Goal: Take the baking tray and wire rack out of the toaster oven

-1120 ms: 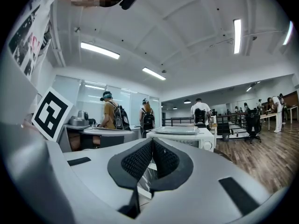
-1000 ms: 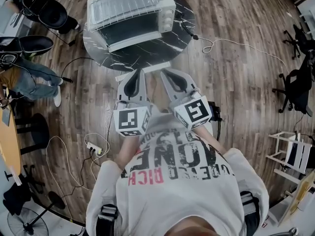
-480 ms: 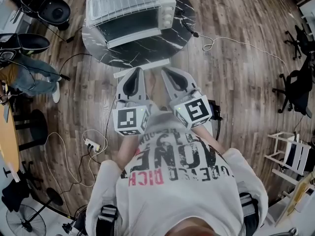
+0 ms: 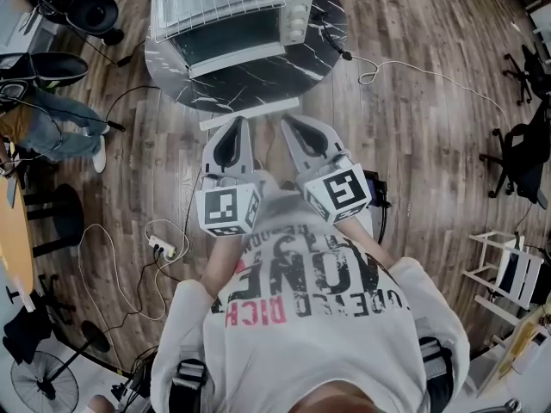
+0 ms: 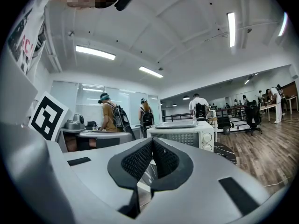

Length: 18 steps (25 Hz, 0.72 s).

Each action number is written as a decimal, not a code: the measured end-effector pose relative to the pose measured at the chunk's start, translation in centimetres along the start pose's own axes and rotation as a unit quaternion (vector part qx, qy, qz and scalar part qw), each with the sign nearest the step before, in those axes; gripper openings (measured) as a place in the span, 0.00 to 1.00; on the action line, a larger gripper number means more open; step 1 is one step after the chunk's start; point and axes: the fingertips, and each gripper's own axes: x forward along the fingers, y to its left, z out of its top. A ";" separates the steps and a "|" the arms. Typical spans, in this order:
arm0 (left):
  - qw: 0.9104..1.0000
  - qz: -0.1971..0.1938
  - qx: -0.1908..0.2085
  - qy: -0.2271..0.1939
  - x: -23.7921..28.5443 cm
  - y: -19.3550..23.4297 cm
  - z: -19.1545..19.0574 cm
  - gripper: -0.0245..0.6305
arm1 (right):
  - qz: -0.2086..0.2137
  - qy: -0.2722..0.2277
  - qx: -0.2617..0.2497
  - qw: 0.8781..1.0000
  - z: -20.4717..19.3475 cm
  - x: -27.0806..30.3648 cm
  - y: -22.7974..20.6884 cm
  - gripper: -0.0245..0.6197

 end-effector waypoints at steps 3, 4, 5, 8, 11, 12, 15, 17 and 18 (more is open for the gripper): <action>1.000 0.003 0.000 0.001 -0.1 0.2 0.0 0.04 | 0.001 0.000 0.004 1.000 0.0 0.1 0.0 0.04; 1.000 0.004 0.000 0.001 -0.1 0.2 0.0 0.04 | 0.002 0.000 0.005 1.000 0.0 0.2 0.0 0.04; 1.000 0.004 -0.001 0.001 -0.2 0.2 0.0 0.04 | 0.002 0.001 0.007 1.000 -0.1 0.2 0.0 0.04; 1.000 0.003 -0.002 0.001 -0.2 0.3 0.0 0.04 | 0.004 0.003 0.012 1.000 -0.3 0.3 0.2 0.04; 1.000 0.002 -0.003 0.002 -0.2 0.4 0.0 0.04 | 0.004 0.007 0.016 1.000 -0.5 0.5 0.3 0.04; 1.000 0.001 -0.003 0.002 -0.3 0.4 -0.1 0.04 | 0.003 0.007 0.017 1.000 -0.5 0.6 0.3 0.04; 1.000 -0.002 -0.005 0.004 -0.3 0.3 -0.2 0.04 | 0.002 0.009 0.021 1.000 -0.7 0.6 0.3 0.04; 1.000 -0.003 -0.008 0.007 -0.3 0.4 -0.4 0.04 | 0.003 0.012 0.020 1.000 -0.9 0.6 0.4 0.04; 1.000 -0.004 -0.008 0.007 -0.3 0.5 -0.4 0.04 | 0.004 0.013 0.019 1.000 -0.9 0.6 0.4 0.04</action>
